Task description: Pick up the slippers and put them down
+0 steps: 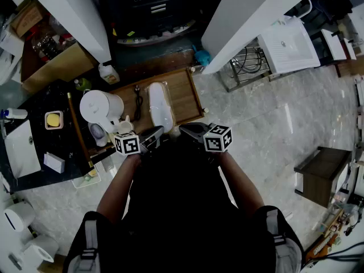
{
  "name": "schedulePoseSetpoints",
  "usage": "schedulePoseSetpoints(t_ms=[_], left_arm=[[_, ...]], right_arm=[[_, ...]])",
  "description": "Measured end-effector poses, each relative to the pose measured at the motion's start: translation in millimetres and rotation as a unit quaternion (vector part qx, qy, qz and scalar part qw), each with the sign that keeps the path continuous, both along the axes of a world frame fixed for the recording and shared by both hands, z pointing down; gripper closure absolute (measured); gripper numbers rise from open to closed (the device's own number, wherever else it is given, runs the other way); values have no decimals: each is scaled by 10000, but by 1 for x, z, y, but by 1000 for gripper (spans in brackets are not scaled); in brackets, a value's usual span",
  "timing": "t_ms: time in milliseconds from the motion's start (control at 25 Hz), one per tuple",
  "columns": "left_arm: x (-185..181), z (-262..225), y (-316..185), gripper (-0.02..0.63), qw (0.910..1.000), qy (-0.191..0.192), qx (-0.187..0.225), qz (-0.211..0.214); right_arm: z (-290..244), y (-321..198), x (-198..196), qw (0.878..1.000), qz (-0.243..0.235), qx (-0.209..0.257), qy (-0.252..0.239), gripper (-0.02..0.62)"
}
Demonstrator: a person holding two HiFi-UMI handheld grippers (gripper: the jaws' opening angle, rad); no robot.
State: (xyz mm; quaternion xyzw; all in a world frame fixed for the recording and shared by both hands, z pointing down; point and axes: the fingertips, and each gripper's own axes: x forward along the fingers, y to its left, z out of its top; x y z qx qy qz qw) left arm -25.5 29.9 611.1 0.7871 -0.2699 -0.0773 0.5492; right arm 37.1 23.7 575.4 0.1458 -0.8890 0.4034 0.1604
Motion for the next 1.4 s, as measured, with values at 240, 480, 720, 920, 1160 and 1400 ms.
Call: schedulePoseSetpoints(t_ms=[240, 480, 720, 920, 1160, 1400], left_arm=[[-6, 4, -1, 595, 9999, 11, -40, -128], [-11, 9, -5, 595, 9995, -19, -122, -279], [-21, 22, -8, 594, 9983, -105, -291, -497], [-30, 39, -9, 594, 9972, -223, -365, -612], [-28, 41, -11, 592, 9966, -166, -495, -641], [-35, 53, -10, 592, 9946, -274, -672, -738]], right_arm=[[0, 2, 1, 10000, -31, 0, -8, 589], [-2, 2, 0, 9999, -43, 96, 43, 589], [-1, 5, 2, 9997, -109, 167, 148, 589], [2, 6, 6, 9997, -57, 106, 188, 589], [6, 8, 14, 9997, 2, 38, 225, 589], [10, 12, 17, 9997, 40, -52, 248, 589]])
